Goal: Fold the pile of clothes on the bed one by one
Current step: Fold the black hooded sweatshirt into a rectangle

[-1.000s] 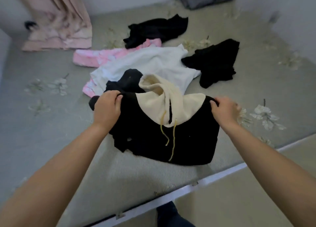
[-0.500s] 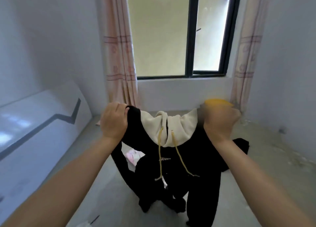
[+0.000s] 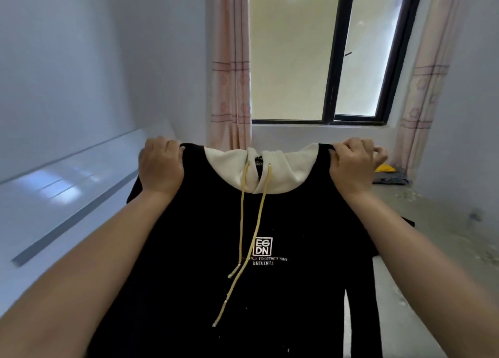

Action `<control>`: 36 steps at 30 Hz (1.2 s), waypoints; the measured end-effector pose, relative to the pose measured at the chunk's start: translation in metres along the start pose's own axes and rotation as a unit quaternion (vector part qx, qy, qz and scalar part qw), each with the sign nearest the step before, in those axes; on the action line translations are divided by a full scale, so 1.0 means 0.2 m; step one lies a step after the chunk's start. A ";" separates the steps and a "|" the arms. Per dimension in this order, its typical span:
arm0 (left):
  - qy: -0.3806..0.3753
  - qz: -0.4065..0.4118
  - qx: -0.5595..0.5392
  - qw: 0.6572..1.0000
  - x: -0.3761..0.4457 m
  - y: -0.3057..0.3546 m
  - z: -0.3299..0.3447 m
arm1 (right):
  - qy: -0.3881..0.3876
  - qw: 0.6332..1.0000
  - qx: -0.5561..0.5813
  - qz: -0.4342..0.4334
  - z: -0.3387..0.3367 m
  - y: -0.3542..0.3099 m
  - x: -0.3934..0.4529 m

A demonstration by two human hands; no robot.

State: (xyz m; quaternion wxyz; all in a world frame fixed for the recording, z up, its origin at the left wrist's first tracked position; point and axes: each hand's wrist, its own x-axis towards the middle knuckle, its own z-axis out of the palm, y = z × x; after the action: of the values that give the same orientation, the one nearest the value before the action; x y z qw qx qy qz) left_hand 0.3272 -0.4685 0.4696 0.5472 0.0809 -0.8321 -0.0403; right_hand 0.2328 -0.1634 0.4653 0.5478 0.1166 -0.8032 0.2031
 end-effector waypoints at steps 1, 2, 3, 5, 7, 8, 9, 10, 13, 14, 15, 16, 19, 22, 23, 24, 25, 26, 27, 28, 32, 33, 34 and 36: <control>-0.008 -0.003 0.009 1.000 -0.02 -0.04 -0.01 | -0.018 1.000 0.005 -0.007 0.03 -0.02 -0.01; -0.014 -0.002 0.015 1.000 -0.03 -0.08 -0.01 | -0.031 0.999 0.009 -0.017 0.06 -0.03 -0.03; -0.017 0.002 0.020 1.000 -0.05 -0.13 0.00 | -0.036 0.999 0.010 -0.033 0.09 -0.04 -0.05; -0.020 0.009 0.033 0.999 -0.11 -0.21 0.01 | -0.030 0.996 0.006 -0.081 0.18 -0.05 -0.09; -0.012 0.013 0.047 0.999 -0.20 -0.32 0.07 | -0.032 0.990 0.001 -0.140 0.29 -0.06 -0.14; -0.017 0.010 0.050 0.999 -0.24 -0.38 0.12 | -0.038 0.985 0.002 -0.166 0.36 -0.06 -0.17; -0.030 -0.001 0.053 0.998 -0.29 -0.44 0.18 | -0.045 0.982 0.004 -0.186 0.45 -0.06 -0.20; -0.049 -0.018 0.056 0.997 -0.32 -0.50 0.25 | -0.052 0.979 0.006 -0.197 0.54 -0.07 -0.23; -0.106 -0.063 0.064 0.990 -0.38 -0.69 0.53 | -0.074 0.978 0.021 -0.196 0.89 -0.10 -0.29; -0.121 -0.072 0.065 0.988 -0.38 -0.75 0.64 | -0.081 0.978 0.025 -0.191 1.02 -0.11 -0.31; -0.136 -0.082 0.065 0.985 -0.37 -0.80 0.76 | -0.089 0.978 0.024 -0.186 1.17 -0.11 -0.33; -0.150 -0.091 0.066 0.982 -0.36 -0.86 0.89 | -0.103 0.978 0.021 -0.181 1.32 -0.12 -0.35; -0.206 -0.114 0.085 0.968 -0.38 -1.03 1.27 | -0.232 0.962 0.005 -0.144 1.77 -0.10 -0.45; -0.258 -0.141 0.092 0.951 -0.46 -1.16 1.60 | -0.363 0.927 -0.011 -0.095 2.15 -0.08 -0.60; -0.272 -0.151 0.090 0.946 -0.50 -1.19 1.69 | -0.384 0.920 -0.009 -0.079 2.24 -0.08 -0.65; -0.283 -0.158 0.086 0.942 -0.53 -1.22 1.76 | -0.399 0.915 -0.007 -0.061 2.33 -0.09 -0.69; -0.291 -0.157 0.082 0.940 -0.56 -1.26 1.83 | -0.410 0.911 -0.007 -0.043 2.40 -0.09 -0.73; -0.294 -0.152 0.078 0.940 -0.57 -1.30 1.89 | -0.418 0.908 -0.009 -0.028 2.46 -0.09 -0.75; -0.293 -0.143 0.072 0.943 -0.56 -1.34 1.95 | -0.421 0.907 -0.010 -0.018 2.53 -0.09 -0.76; -0.288 -0.131 0.067 0.946 -0.54 -1.38 2.01 | -0.419 0.908 -0.012 -0.014 2.59 -0.09 -0.76; -0.271 -0.057 0.042 0.960 -0.38 -1.52 2.26 | -0.408 0.913 -0.027 -0.015 2.85 -0.13 -0.66; -0.272 -0.050 0.037 0.960 -0.34 -1.55 2.34 | -0.408 0.912 -0.035 -0.008 2.91 -0.14 -0.63; -0.274 -0.052 0.033 0.960 -0.30 -1.60 2.42 | -0.409 0.912 -0.041 0.000 2.99 -0.16 -0.60; -0.289 -0.072 0.035 0.954 -0.24 -1.71 2.61 | -0.420 0.906 -0.048 0.034 3.17 -0.20 -0.55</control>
State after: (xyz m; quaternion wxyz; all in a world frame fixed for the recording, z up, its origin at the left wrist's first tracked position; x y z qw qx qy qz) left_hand -0.1020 -0.8071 0.1658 0.2754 0.1446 -0.9477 -0.0719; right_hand -0.2371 -0.4908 0.1698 0.1576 0.1370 -0.9712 0.1151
